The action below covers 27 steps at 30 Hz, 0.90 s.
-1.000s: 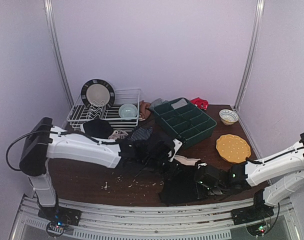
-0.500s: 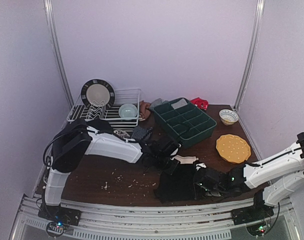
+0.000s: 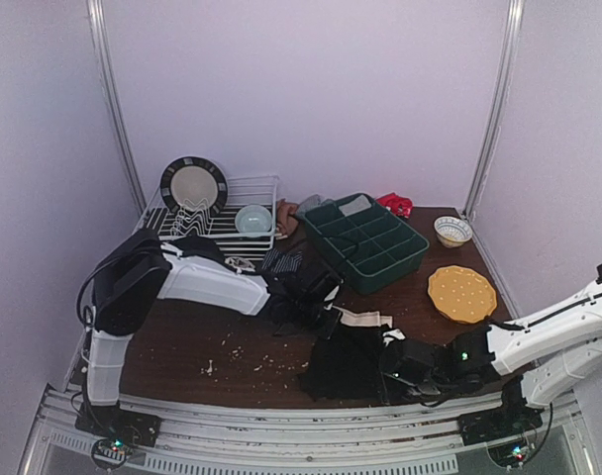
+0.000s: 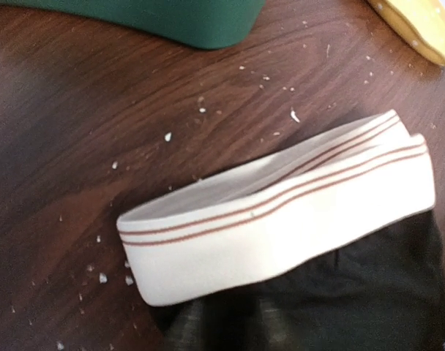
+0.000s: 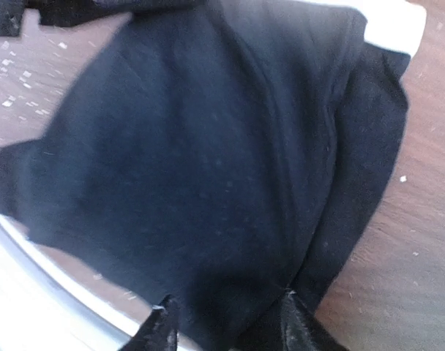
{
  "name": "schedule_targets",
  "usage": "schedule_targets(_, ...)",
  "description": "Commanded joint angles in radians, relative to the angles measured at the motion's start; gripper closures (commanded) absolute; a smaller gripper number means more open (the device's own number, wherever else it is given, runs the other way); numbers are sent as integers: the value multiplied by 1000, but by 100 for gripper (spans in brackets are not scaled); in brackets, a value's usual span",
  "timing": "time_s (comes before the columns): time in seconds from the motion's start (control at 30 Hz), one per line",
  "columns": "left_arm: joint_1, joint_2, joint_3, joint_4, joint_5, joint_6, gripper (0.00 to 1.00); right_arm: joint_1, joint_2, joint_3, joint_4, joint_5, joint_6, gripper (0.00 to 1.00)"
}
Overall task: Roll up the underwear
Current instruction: Smooth out the underwear at the center of the board, then pick up the underwear from the center of the board.
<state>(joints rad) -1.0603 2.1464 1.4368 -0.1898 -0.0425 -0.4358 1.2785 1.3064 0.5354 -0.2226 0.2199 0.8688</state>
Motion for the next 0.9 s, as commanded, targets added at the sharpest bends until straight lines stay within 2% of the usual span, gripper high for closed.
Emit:
schedule_targets(0.0,-1,-107,-25,-16,62,4,63,5,-91,95,-180,47,-11,50)
schedule_targets(0.17,-16,-202,-74,-20,72,-23,35,-44,-176,84,-237,125,37,39)
schedule_targets(0.3,-52,-299,-197,-3,20,-57,23,-169,-205,5,-128,31,30,33)
schedule_targets(0.4,-88,-368,-306,24,-29,-88,23,-269,-207,-41,-25,-53,8,32)
schedule_targets(0.53,-114,-422,-424,75,-28,-129,23,-336,-152,-57,54,-133,-22,30)
schedule_targets(0.77,-135,-427,-549,177,8,-194,25,-353,21,-46,106,-158,-27,29)
schedule_targets(0.87,-150,-424,-566,198,18,-202,27,-355,81,-37,97,-150,-22,33)
